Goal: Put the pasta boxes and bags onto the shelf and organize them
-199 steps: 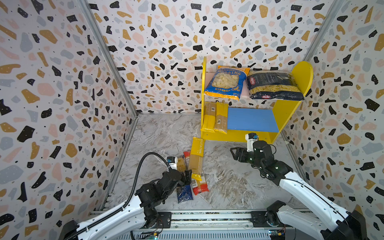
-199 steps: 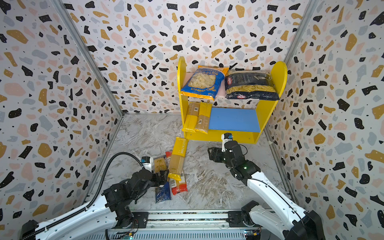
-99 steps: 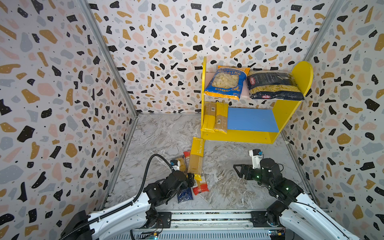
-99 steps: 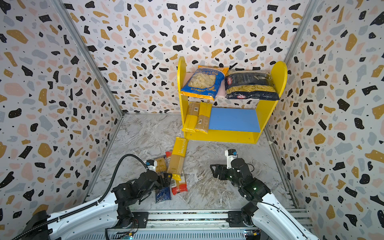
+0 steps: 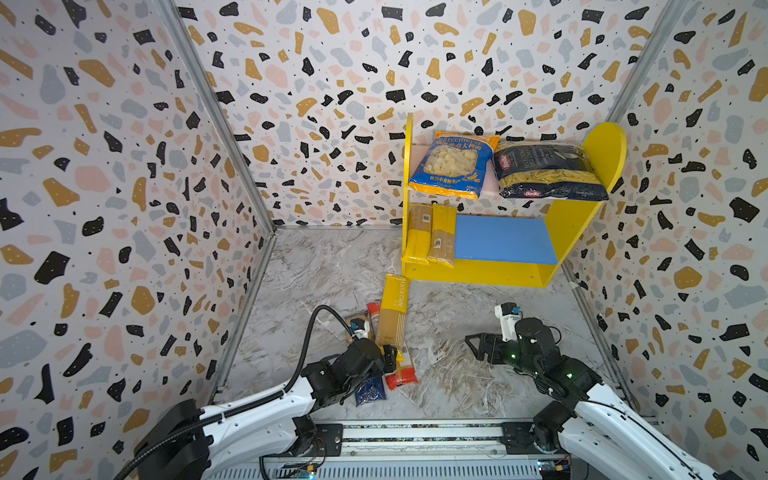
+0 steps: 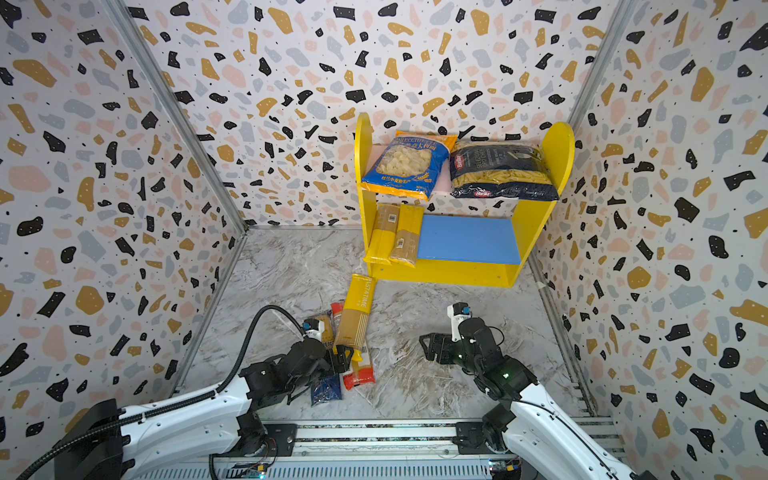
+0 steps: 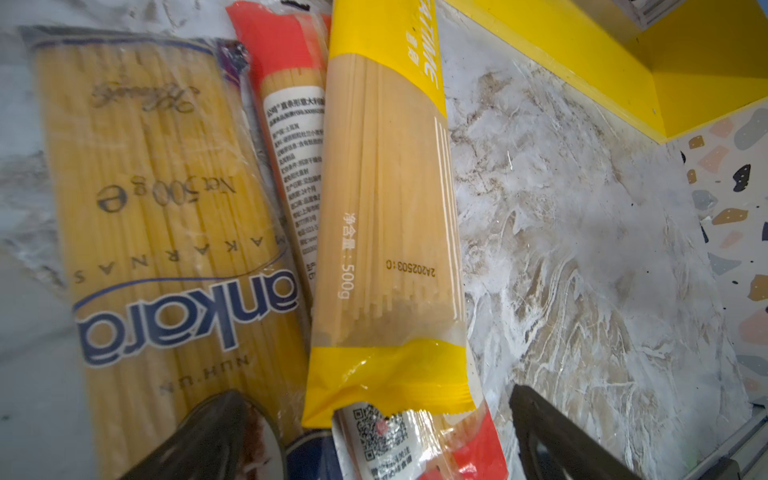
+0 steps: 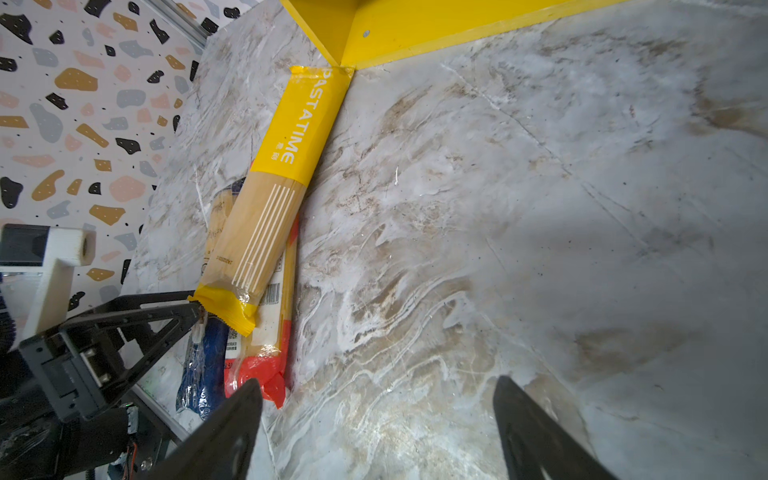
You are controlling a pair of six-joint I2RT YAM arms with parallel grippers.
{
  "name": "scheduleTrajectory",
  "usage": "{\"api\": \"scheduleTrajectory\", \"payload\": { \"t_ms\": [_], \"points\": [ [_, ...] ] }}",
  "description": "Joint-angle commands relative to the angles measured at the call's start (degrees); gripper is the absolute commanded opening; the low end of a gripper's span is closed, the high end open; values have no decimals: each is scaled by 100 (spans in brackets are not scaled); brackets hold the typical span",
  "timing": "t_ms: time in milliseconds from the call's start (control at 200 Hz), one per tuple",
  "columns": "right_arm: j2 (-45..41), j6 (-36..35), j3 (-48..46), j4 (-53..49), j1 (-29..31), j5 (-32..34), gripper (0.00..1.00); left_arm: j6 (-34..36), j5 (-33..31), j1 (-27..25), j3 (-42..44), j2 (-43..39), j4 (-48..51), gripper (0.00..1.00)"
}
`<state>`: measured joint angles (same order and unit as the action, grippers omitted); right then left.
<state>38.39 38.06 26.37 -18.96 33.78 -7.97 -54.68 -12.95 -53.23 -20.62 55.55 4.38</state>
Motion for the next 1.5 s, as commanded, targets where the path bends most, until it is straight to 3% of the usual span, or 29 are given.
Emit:
{"api": "scheduleTrajectory", "payload": {
  "t_ms": [0,390,731,1066,1321,1497],
  "points": [
    [95,-18,174,157,25,-32,87,44,49,-103,-168,133,-356,99],
    [274,-62,272,191,27,28,87,163,109,-179,-391,586,-560,97],
    [375,-200,316,203,24,77,87,327,-430,-180,-841,761,-1,96],
    [552,-342,386,265,7,92,87,516,-420,-180,-1224,1443,-73,91],
    [460,-473,355,198,-121,105,88,262,-995,-181,-918,627,-93,94],
    [580,-484,268,399,-277,-170,88,314,-725,-183,-1041,1162,-130,93]
  ]
}}
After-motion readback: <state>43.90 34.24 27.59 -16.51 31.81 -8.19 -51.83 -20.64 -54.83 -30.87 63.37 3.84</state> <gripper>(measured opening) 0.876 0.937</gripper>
